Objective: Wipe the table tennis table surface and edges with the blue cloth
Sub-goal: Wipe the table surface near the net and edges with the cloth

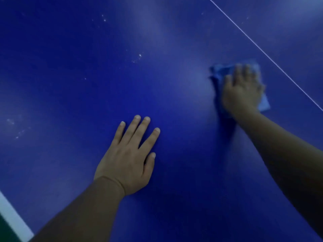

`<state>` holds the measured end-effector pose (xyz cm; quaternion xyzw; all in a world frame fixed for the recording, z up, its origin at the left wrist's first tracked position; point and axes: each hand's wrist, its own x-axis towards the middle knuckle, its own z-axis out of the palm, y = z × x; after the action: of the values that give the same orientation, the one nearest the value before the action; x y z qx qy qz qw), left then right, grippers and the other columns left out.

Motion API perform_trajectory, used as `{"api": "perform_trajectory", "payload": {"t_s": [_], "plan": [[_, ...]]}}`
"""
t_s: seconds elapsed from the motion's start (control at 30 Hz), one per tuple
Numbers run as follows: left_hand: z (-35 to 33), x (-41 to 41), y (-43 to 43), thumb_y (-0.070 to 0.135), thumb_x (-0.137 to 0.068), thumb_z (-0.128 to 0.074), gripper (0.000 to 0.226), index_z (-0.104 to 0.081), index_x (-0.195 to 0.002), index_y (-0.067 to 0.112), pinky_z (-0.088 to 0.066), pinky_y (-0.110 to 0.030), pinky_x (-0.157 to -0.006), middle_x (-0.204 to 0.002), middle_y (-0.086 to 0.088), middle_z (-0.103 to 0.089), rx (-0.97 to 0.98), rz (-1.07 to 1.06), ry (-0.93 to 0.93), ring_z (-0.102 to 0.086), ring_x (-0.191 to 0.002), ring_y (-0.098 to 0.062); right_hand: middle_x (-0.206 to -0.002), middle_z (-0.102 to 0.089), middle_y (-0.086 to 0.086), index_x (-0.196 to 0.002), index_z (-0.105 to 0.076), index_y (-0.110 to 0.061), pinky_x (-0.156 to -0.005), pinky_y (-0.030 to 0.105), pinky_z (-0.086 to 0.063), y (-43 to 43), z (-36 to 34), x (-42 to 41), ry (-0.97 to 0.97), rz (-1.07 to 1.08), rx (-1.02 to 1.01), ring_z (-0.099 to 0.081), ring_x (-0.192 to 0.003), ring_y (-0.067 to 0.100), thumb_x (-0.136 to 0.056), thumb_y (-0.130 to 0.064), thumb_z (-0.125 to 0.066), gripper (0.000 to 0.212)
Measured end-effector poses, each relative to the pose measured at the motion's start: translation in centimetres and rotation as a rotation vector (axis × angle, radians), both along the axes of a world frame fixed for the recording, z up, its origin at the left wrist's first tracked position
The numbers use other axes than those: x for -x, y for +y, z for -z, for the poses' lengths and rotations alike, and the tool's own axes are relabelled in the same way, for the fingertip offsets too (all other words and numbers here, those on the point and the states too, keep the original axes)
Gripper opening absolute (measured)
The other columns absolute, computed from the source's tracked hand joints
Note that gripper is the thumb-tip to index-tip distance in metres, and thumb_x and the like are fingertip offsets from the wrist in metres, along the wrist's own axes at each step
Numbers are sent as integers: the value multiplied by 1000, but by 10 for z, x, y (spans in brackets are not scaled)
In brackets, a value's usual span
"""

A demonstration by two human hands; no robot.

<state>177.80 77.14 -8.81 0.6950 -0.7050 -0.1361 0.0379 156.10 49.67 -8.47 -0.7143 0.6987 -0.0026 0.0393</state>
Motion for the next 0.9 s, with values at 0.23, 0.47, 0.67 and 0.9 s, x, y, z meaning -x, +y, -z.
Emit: {"api": "perform_trajectory", "payload": {"t_s": [0.23,0.47,0.67,0.9], "plan": [[0,-1,-1,39,-100,-31,59,-34,-155,19,-14,-55,-120,-165,-12,-24,0,27,-26,-16,-154,-31,-169,-5,5,-161,-13,-20,-120,60,0,-55,0,-121,-118,-50,-48,0,-155,33,-106,-44,-19,61],[1,-1,-2,38,-100,-31,59,-36,-154,17,-16,-58,-119,-164,-14,-25,-9,40,-1,-17,-154,-32,-169,-5,3,-161,-11,-22,-119,64,-7,-78,0,-13,18,138,-38,-1,-155,32,-106,-41,-18,58],[2,-3,-2,39,-99,-33,59,-34,-154,18,-17,-57,-118,-164,-14,-25,-22,47,-12,-17,-154,-32,-169,-1,3,-161,-9,-22,-119,61,3,-115,-4,-83,-161,256,-82,4,-155,32,-104,-45,-18,62],[3,-3,-1,39,-99,-33,60,-36,-154,17,-17,-58,-118,-164,-14,-26,-34,47,-26,-18,-154,-32,-169,-2,-3,-161,-9,-29,-122,56,-1,-94,-3,-59,-48,-75,-106,2,-155,25,-105,-49,-16,59]]}}
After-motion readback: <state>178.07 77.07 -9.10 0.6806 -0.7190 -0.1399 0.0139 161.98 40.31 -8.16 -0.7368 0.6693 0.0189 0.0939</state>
